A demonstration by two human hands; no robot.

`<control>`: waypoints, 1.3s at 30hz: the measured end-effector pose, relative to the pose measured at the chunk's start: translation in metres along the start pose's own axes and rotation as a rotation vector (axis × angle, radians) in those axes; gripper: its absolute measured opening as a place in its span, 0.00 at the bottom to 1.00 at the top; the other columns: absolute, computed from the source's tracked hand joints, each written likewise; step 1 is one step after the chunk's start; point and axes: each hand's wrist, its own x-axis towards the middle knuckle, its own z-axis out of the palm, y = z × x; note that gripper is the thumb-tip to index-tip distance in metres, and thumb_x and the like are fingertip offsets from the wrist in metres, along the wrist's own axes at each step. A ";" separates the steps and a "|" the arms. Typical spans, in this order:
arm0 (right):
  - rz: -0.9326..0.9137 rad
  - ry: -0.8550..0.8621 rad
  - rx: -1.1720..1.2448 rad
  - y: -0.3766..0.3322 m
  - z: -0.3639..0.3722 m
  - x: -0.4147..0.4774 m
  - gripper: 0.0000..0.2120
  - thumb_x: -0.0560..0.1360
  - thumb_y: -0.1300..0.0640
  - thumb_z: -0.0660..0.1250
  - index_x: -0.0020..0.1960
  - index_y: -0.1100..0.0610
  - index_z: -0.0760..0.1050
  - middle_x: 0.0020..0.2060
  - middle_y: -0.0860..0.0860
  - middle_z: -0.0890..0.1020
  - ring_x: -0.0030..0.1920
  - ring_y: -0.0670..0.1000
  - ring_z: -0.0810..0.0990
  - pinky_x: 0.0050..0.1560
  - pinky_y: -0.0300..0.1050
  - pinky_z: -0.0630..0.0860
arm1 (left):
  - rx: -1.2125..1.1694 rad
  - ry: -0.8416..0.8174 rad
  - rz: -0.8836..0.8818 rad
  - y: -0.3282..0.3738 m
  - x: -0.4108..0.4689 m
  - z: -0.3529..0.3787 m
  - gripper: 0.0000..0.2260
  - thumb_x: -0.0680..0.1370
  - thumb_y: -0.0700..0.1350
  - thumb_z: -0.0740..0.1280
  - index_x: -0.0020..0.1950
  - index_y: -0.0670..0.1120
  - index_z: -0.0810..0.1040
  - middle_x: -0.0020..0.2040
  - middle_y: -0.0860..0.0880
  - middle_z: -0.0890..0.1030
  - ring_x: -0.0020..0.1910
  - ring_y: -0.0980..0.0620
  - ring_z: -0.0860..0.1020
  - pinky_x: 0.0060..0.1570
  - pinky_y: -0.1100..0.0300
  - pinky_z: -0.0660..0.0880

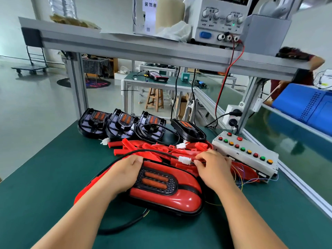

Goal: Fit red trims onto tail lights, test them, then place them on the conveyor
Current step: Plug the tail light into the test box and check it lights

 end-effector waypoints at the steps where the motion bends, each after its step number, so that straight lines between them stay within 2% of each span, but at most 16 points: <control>1: 0.002 -0.010 -0.007 -0.001 0.000 0.000 0.08 0.79 0.49 0.64 0.54 0.46 0.80 0.55 0.43 0.78 0.63 0.48 0.72 0.58 0.47 0.55 | -0.055 -0.042 -0.019 -0.002 0.000 0.003 0.18 0.84 0.55 0.52 0.68 0.51 0.74 0.61 0.49 0.79 0.61 0.48 0.75 0.65 0.52 0.70; 3: -0.001 -0.021 -0.021 -0.002 -0.002 0.001 0.08 0.79 0.49 0.64 0.55 0.46 0.80 0.54 0.43 0.78 0.61 0.48 0.73 0.59 0.48 0.57 | -0.176 -0.079 -0.040 -0.007 0.000 0.006 0.18 0.84 0.55 0.52 0.71 0.54 0.72 0.66 0.49 0.77 0.66 0.47 0.73 0.69 0.46 0.67; 5: 0.004 -0.021 -0.020 -0.004 -0.005 0.003 0.08 0.78 0.48 0.64 0.55 0.46 0.80 0.54 0.42 0.78 0.60 0.47 0.74 0.62 0.49 0.60 | -0.295 -0.089 -0.041 -0.011 0.001 0.008 0.17 0.84 0.55 0.53 0.70 0.56 0.72 0.66 0.49 0.77 0.66 0.46 0.73 0.69 0.44 0.68; 9: 0.056 0.064 0.027 -0.005 -0.015 0.014 0.08 0.78 0.47 0.63 0.51 0.48 0.79 0.51 0.44 0.79 0.56 0.50 0.76 0.62 0.52 0.69 | -0.410 -0.038 0.007 -0.015 0.003 0.012 0.11 0.84 0.54 0.56 0.62 0.61 0.76 0.60 0.50 0.81 0.61 0.46 0.78 0.64 0.42 0.73; 12: 0.119 0.088 -0.079 0.002 -0.021 0.026 0.15 0.79 0.40 0.57 0.47 0.50 0.72 0.50 0.48 0.78 0.58 0.54 0.75 0.58 0.54 0.68 | -0.464 0.056 0.046 -0.015 0.005 0.012 0.10 0.83 0.54 0.57 0.58 0.66 0.76 0.57 0.50 0.82 0.57 0.45 0.80 0.59 0.41 0.76; 14: 0.174 0.003 -0.155 0.010 -0.021 0.038 0.21 0.79 0.36 0.51 0.49 0.53 0.71 0.63 0.52 0.76 0.68 0.55 0.69 0.64 0.57 0.65 | -0.481 0.141 0.052 -0.016 0.007 0.013 0.10 0.83 0.53 0.57 0.56 0.68 0.76 0.54 0.51 0.82 0.53 0.47 0.80 0.57 0.43 0.77; 16: 0.212 -0.115 -0.169 0.018 -0.021 0.050 0.32 0.78 0.32 0.45 0.60 0.56 0.72 0.74 0.54 0.67 0.76 0.54 0.59 0.71 0.60 0.58 | -0.487 0.213 0.053 -0.016 0.007 0.016 0.10 0.83 0.53 0.57 0.56 0.65 0.75 0.48 0.52 0.82 0.46 0.50 0.79 0.52 0.48 0.78; 18: 0.230 -0.216 -0.185 0.024 -0.019 0.061 0.39 0.76 0.29 0.40 0.69 0.57 0.68 0.79 0.53 0.57 0.79 0.52 0.48 0.73 0.61 0.51 | -0.481 0.270 0.061 -0.014 0.006 0.020 0.09 0.83 0.53 0.56 0.57 0.63 0.75 0.36 0.54 0.78 0.33 0.52 0.74 0.36 0.56 0.73; 20: 0.235 -0.280 -0.221 0.027 -0.015 0.066 0.44 0.74 0.27 0.36 0.74 0.56 0.63 0.80 0.52 0.51 0.79 0.52 0.42 0.74 0.62 0.47 | -0.464 0.286 0.071 -0.011 0.004 0.024 0.09 0.83 0.52 0.56 0.57 0.63 0.73 0.33 0.51 0.76 0.28 0.52 0.69 0.33 0.58 0.68; 23: 0.250 -0.326 -0.277 0.032 -0.008 0.068 0.46 0.73 0.27 0.34 0.79 0.56 0.54 0.80 0.52 0.49 0.79 0.52 0.40 0.75 0.61 0.44 | -0.433 0.279 0.083 -0.011 0.001 0.028 0.08 0.83 0.52 0.56 0.57 0.64 0.72 0.36 0.48 0.78 0.31 0.50 0.72 0.34 0.56 0.70; 25: 0.252 -0.339 -0.316 0.034 -0.004 0.068 0.46 0.73 0.27 0.34 0.80 0.57 0.51 0.80 0.52 0.48 0.79 0.52 0.40 0.75 0.61 0.43 | -0.407 0.265 0.081 -0.011 -0.001 0.028 0.10 0.83 0.52 0.56 0.51 0.69 0.71 0.38 0.49 0.79 0.30 0.53 0.72 0.32 0.58 0.69; 27: 0.248 -0.343 -0.346 0.035 -0.002 0.068 0.47 0.73 0.27 0.33 0.80 0.57 0.51 0.80 0.52 0.49 0.79 0.52 0.41 0.75 0.61 0.43 | -0.370 0.245 0.081 -0.010 -0.002 0.028 0.13 0.83 0.51 0.56 0.47 0.71 0.70 0.40 0.51 0.79 0.30 0.55 0.72 0.30 0.60 0.69; 31: 0.239 -0.336 -0.382 0.034 -0.001 0.069 0.47 0.72 0.26 0.33 0.80 0.57 0.52 0.80 0.53 0.50 0.79 0.53 0.42 0.75 0.61 0.45 | -0.353 0.212 0.081 -0.011 -0.002 0.029 0.11 0.83 0.51 0.57 0.49 0.69 0.70 0.44 0.55 0.79 0.39 0.57 0.75 0.37 0.62 0.70; 34: 0.243 -0.338 -0.397 0.034 0.000 0.069 0.48 0.71 0.26 0.31 0.80 0.56 0.52 0.80 0.53 0.50 0.79 0.55 0.43 0.75 0.62 0.44 | -0.370 0.193 0.082 -0.014 0.000 0.030 0.08 0.83 0.51 0.57 0.53 0.65 0.72 0.45 0.54 0.80 0.42 0.54 0.77 0.39 0.60 0.72; 39: 0.267 -0.343 -0.389 0.036 0.000 0.068 0.49 0.70 0.25 0.30 0.80 0.54 0.51 0.80 0.51 0.49 0.79 0.60 0.43 0.74 0.63 0.42 | -0.406 0.190 0.088 -0.017 0.001 0.030 0.08 0.83 0.51 0.58 0.53 0.64 0.74 0.45 0.51 0.81 0.44 0.48 0.79 0.43 0.53 0.74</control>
